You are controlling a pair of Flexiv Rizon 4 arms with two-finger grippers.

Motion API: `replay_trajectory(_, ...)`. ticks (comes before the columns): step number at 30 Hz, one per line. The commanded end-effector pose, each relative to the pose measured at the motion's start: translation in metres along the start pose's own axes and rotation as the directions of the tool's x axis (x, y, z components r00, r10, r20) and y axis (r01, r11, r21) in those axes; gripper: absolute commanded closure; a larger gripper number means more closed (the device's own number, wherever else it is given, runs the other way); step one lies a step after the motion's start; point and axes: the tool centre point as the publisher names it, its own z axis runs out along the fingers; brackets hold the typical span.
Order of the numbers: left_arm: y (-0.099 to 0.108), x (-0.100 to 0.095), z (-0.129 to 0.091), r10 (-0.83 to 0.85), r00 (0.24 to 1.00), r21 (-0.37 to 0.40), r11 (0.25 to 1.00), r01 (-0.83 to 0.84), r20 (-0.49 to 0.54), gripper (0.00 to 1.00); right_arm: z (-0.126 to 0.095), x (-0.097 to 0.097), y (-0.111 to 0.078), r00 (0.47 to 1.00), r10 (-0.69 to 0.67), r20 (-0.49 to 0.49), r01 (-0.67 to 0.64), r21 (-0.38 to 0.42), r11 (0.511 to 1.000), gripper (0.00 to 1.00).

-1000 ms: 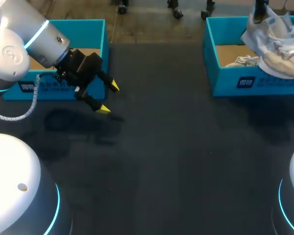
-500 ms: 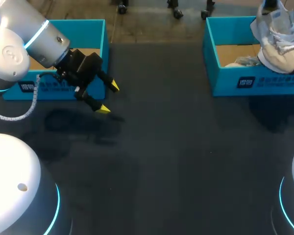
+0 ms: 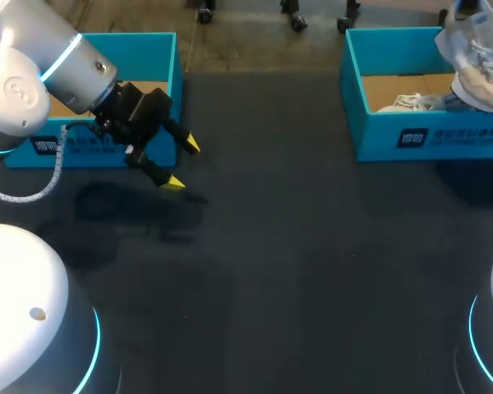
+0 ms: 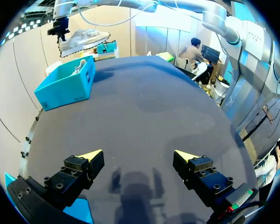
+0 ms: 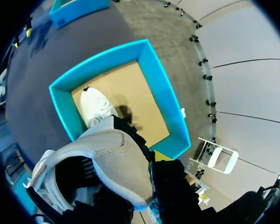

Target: Take the shoe out of the shoebox, open the shoe tongue, remove and reinsert the insole, then place the shoe into the shoebox

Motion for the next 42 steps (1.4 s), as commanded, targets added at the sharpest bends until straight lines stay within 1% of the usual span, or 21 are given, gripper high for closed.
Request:
replay_trajectory(1, 0.0, 0.001, 0.0, 0.0, 1.0, -0.002, 1.0, 0.0, 0.001, 0.0, 0.012, -0.015, -0.008, 0.999, 0.014, -0.03, -0.015, -0.015, 1.0, 1.0)
replay_trajectory(2, 0.0, 0.001, 0.0, 0.0, 1.0, -0.002, 1.0, 0.0, 0.001, 0.0, 0.014, -0.015, -0.009, 1.0, 0.009, -0.029, -0.01, -0.047, 0.999, 1.0)
replay_trajectory(20, 0.0, 0.001, 0.0, 0.0, 1.0, -0.002, 1.0, 0.0, 0.001, 0.0, 0.014, -0.015, -0.009, 1.0, 0.009, -0.029, -0.01, -0.047, 0.999, 1.0)
replay_trajectory(21, 0.0, 0.001, 0.0, 0.0, 1.0, -0.002, 1.0, 0.0, 0.001, 0.0, 0.017, -0.018, -0.008, 1.0, 0.008, -0.027, -0.009, -0.035, 0.999, 1.0)
replay_trajectory(23, 0.0, 0.001, 0.0, 0.0, 1.0, -0.002, 1.0, 0.0, 0.001, 0.0, 0.022, -0.026, -0.007, 0.999, 0.033, -0.023, -0.034, -0.044, 0.998, 1.0)
replay_trajectory(25, 0.0, 0.001, 0.0, 0.0, 1.0, -0.002, 1.0, 0.0, 0.001, 0.0, 0.027, -0.035, -0.006, 1.0, 0.024, -0.017, -0.025, -0.043, 0.999, 1.0)
replay_trajectory(26, 0.0, 0.001, 0.0, 0.0, 1.0, -0.002, 1.0, 0.0, 0.001, 0.0, 0.031, -0.04, -0.007, 0.999, 0.033, -0.022, -0.034, -0.032, 0.999, 1.0)
replay_trajectory(28, 0.0, 0.001, 0.0, 0.0, 1.0, -0.002, 1.0, 0.0, 0.001, 0.0, 0.036, -0.05, -0.01, 0.999, 0.048, -0.018, -0.049, -0.043, 0.998, 1.0)
replay_trajectory(31, 0.0, 0.001, 0.0, 0.0, 1.0, -0.002, 1.0, 0.0, 0.001, 0.0, 0.043, -0.063, -0.015, 0.997, 0.072, -0.028, -0.073, -0.025, 0.997, 1.0)
replay_trajectory(35, 0.0, 0.001, 0.0, 0.0, 1.0, -0.002, 1.0, 0.0, 0.001, 0.0, 0.052, -0.077, -0.021, 0.993, 0.113, -0.043, -0.114, -0.02, 0.993, 1.0)
replay_trajectory(36, 0.0, 0.001, 0.0, 0.0, 1.0, -0.002, 1.0, 0.0, 0.001, 0.0, 0.054, -0.08, -0.022, 0.992, 0.115, -0.042, -0.116, -0.009, 0.993, 1.0)
replay_trajectory(39, 0.0, 0.001, 0.0, 0.0, 1.0, -0.002, 1.0, 0.0, 0.001, 0.0, 0.062, -0.087, -0.03, 0.976, 0.21, -0.065, -0.209, 0.026, 0.978, 1.0)
replay_trajectory(41, 0.0, 0.001, 0.0, 0.0, 1.0, -0.002, 1.0, 0.0, 0.001, 0.0, 0.066, -0.09, -0.036, 0.955, 0.289, -0.073, -0.285, 0.058, 0.957, 1.0)
replay_trajectory(42, 0.0, 0.001, 0.0, 0.0, 1.0, -0.002, 1.0, 0.0, 0.001, 0.0, 0.067, -0.091, -0.037, 0.941, 0.33, -0.075, -0.326, 0.054, 0.944, 1.0)
